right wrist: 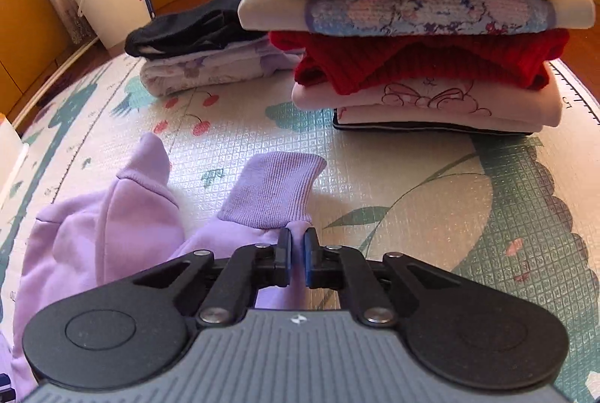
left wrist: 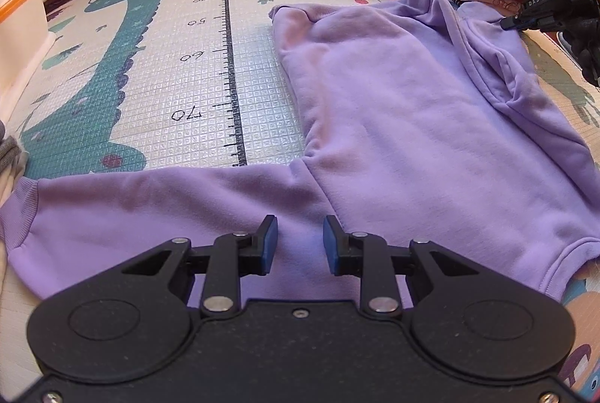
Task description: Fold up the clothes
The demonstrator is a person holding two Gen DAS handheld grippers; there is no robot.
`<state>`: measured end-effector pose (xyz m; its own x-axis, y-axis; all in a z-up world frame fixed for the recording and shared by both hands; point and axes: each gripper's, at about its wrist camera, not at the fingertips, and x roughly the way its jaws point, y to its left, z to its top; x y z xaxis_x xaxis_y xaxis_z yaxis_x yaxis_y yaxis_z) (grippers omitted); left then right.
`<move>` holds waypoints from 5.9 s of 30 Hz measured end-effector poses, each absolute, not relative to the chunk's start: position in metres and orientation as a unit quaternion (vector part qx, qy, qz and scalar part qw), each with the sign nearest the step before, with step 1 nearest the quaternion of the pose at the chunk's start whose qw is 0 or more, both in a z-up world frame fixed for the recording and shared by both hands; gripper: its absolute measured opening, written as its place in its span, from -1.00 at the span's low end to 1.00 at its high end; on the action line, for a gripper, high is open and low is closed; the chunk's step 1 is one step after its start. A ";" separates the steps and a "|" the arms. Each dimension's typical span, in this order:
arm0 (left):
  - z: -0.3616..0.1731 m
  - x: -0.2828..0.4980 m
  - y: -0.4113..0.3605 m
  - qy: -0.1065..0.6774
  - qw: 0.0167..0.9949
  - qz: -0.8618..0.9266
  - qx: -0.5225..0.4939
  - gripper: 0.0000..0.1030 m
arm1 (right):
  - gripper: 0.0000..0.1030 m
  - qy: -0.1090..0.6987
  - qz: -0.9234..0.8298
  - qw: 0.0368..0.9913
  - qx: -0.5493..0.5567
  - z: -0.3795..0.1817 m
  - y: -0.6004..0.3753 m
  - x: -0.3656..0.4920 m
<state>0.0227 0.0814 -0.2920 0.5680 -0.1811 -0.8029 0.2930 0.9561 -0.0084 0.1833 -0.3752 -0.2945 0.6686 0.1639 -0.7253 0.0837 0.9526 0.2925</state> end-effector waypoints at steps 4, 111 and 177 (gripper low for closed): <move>-0.292 0.021 0.081 0.443 0.884 -0.136 0.063 -0.53 | -0.84 0.369 0.006 0.914 0.168 -0.271 -0.391 0.155; -0.306 0.006 0.057 0.424 0.880 -0.198 0.084 -0.16 | -0.86 0.419 0.148 0.895 -0.043 -0.277 -0.282 0.243; -0.253 0.320 0.086 0.469 0.863 -0.156 -0.106 -1.00 | -0.30 0.418 0.432 0.791 -0.117 -0.298 -0.064 0.031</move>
<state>0.3196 0.0861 -0.2527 0.5117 -0.3681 -0.7763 0.1693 0.9291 -0.3289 0.0305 -0.0640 -0.2982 0.2776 0.5848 -0.7622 -0.7806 0.5998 0.1759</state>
